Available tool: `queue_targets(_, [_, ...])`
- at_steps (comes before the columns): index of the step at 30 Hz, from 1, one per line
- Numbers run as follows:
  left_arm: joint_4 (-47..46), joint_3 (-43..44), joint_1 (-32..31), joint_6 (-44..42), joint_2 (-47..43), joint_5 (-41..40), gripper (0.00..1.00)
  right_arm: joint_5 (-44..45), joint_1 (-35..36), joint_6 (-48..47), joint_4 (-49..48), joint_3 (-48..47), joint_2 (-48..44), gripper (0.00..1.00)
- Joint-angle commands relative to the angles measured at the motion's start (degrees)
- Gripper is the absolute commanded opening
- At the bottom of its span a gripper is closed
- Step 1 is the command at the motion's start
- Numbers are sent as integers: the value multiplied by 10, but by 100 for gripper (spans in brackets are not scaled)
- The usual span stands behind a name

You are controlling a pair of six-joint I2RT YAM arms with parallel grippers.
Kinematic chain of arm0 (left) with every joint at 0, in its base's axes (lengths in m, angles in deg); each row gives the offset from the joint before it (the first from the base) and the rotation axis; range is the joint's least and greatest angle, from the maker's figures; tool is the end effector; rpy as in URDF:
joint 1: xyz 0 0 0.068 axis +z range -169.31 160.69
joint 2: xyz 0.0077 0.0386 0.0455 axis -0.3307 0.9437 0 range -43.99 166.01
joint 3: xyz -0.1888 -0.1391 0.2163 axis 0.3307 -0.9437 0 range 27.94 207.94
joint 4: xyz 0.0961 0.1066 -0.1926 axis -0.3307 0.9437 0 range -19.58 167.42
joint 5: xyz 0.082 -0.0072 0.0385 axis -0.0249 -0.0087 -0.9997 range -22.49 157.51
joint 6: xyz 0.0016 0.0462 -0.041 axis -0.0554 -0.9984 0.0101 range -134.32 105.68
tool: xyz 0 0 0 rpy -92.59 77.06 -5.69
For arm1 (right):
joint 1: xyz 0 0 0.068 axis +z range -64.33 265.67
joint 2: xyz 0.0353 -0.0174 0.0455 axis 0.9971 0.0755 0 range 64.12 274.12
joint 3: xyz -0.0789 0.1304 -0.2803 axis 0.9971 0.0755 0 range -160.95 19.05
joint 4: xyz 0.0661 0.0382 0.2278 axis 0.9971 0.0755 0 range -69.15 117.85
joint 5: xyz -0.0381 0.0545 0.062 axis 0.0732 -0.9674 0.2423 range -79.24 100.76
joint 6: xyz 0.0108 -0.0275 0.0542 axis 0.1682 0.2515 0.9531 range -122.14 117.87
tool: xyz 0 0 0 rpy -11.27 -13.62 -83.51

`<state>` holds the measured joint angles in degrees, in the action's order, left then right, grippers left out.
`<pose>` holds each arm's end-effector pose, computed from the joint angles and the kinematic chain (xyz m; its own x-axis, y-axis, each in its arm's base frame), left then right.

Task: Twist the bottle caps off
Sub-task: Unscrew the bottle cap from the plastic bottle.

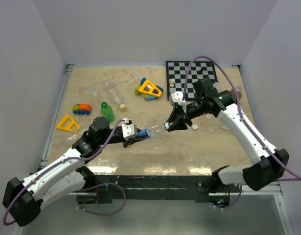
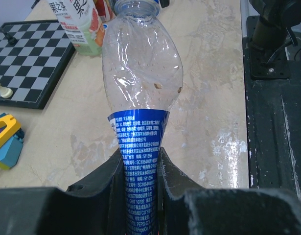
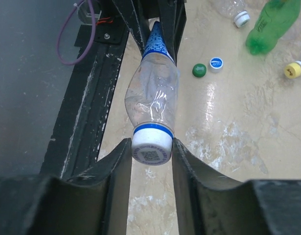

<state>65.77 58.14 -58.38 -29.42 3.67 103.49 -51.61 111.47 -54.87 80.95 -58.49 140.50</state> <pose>0.0984 -0.1152 0.3094 0.0825 0.2045 -0.9754 0.9667 0.2217 0.1282 0.1774 0.1315 0.3988 0.0212 -0.3996 -0.9164 -0.9852 -0.1642 0.0489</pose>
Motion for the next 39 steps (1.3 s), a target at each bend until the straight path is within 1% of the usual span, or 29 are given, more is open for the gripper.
queue_targets(1, [-35, 18, 0, 20, 4, 0, 0, -25, 0, 18, -16, -3, -4, 28])
queue_targets(2, [-37, 18, 0, 26, 4, 0, 0, -23, 1, 18, -18, -2, -4, 21])
queue_targets(4, [-48, 19, 0, 43, 2, 8, 0, -20, 0, 4, -10, -1, -7, 0])
queue_targets(6, [-69, 16, 1, 70, 2, 35, 0, -20, 2, -37, 16, -8, -6, 0])
queue_targets(8, [-89, 14, 7, 88, 8, 84, 0, -19, 6, -107, 72, -28, 3, 0])
queue_targets(9, [-96, 15, 9, 94, 13, 108, 0, -10, 17, -125, 86, -39, 9, 0])
queue_targets(11, [-99, 27, 26, 103, 30, 165, 0, 26, 47, -140, 86, -50, 4, 0])
queue_targets(13, [-106, 39, 51, 114, 65, 232, 0, 68, 92, -151, 72, -59, -7, 0])
queue_targets(15, [-113, 54, 75, 125, 95, 288, 0, 85, 114, -183, 63, -69, -21, 0])
queue_targets(18, [-113, 81, 80, 122, 139, 333, 0, 131, 133, -266, 49, -75, -63, 0])
queue_targets(20, [-109, 101, 79, 120, 162, 351, 0, 177, 141, -307, 1, -50, -104, 0])
queue_targets(22, [-108, 121, 79, 118, 182, 357, 0, 203, 144, -303, -30, -35, -120, 0])
queue_targets(24, [-106, 134, 79, 116, 191, 349, 0, 203, 144, -281, -41, -34, -123, 0])
queue_targets(25, [-105, 137, 80, 114, 195, 344, 0, 192, 144, -260, -62, -22, -130, 0])
queue_targets(27, [-90, 137, 79, 101, 197, 327, 0, 179, 144, -171, -109, 1, -139, 0])
queue_targets(28, [-78, 137, 78, 92, 194, 314, 0, 174, 144, -118, -127, 7, -141, 15])
queue_targets(29, [-62, 137, 77, 79, 191, 293, 0, 160, 144, -72, -136, 8, -142, 32])
queue_targets(30, [-44, 132, 76, 68, 184, 271, 0, 160, 143, -32, -140, 5, -142, 55])
queue_targets(31, [-34, 127, 73, 59, 172, 250, 0, 158, 140, 9, -142, -1, -143, 64])
queue_targets(33, [-22, 108, 67, 52, 147, 185, 0, 129, 123, 53, -127, -15, -142, 70])
queue_targets(34, [-20, 95, 59, 53, 130, 167, 0, 118, 112, 79, -125, -19, -142, 73])
queue_targets(35, [-22, 81, 52, 54, 111, 137, 0, 113, 102, 130, -142, -17, -145, 75])
queue_targets(36, [-33, 66, 42, 64, 86, 104, 0, 111, 91, 189, -166, -9, -149, 75])
queue_targets(37, [-39, 51, 33, 71, 68, 75, 0, 107, 78, 228, -186, 0, -155, 75])
queue_targets(38, [-50, 39, 25, 80, 47, 40, 0, 112, 62, 312, -215, 17, -167, 75])
queue_targets(39, [-58, 25, 17, 88, 31, 18, 0, 135, 51, 402, -268, 34, -177, 75])
